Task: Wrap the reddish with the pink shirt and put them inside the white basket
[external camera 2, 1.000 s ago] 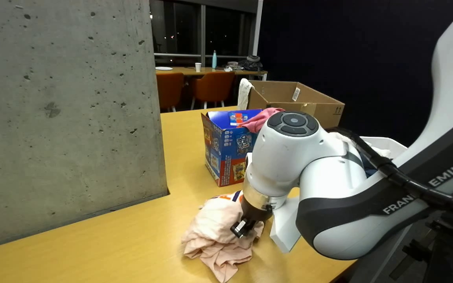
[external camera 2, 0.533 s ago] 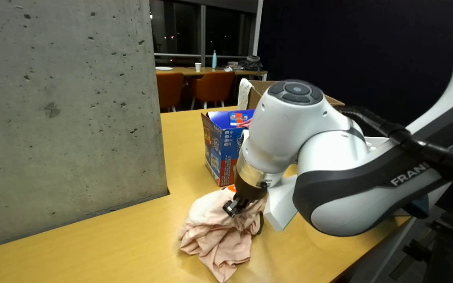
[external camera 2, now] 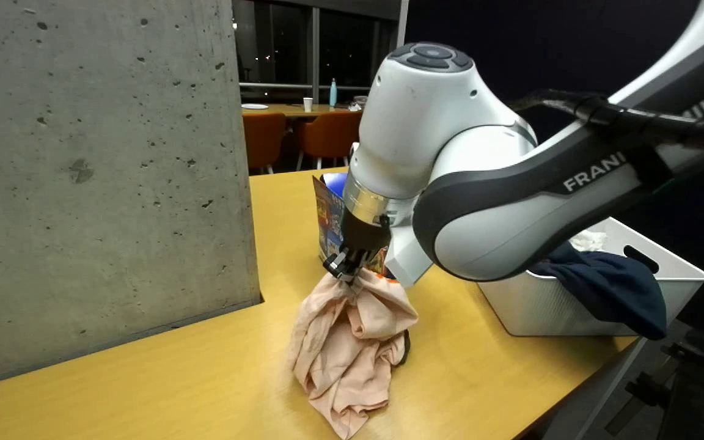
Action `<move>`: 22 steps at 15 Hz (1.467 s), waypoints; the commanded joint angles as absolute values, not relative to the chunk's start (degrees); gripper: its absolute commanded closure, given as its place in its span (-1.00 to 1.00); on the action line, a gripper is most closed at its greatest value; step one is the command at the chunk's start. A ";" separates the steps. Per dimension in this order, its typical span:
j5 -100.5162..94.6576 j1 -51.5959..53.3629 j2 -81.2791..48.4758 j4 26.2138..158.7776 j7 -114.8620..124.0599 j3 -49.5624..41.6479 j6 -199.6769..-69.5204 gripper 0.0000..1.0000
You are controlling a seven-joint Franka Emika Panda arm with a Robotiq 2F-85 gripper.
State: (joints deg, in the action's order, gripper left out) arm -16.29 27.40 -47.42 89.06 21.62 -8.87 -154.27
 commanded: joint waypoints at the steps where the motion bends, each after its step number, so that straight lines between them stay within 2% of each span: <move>1: -14.97 24.31 -53.72 77.37 16.88 -5.96 -149.17 0.98; 10: -13.82 23.50 -68.82 55.13 8.21 0.41 -144.67 0.94; 11: -13.68 23.57 -69.97 53.77 7.65 0.73 -144.71 0.42; 12: -13.61 23.76 -70.89 52.71 7.37 0.78 -144.68 0.38; 14: -13.88 24.30 -71.67 51.59 7.71 0.17 -144.89 0.14; 20: -14.18 23.12 -63.74 60.36 8.46 1.98 -144.65 -0.76; 22: -12.70 22.10 -60.55 65.21 8.27 4.40 -143.66 -0.99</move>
State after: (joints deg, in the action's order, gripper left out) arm -15.27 23.77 -67.05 56.74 9.78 0.73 -146.00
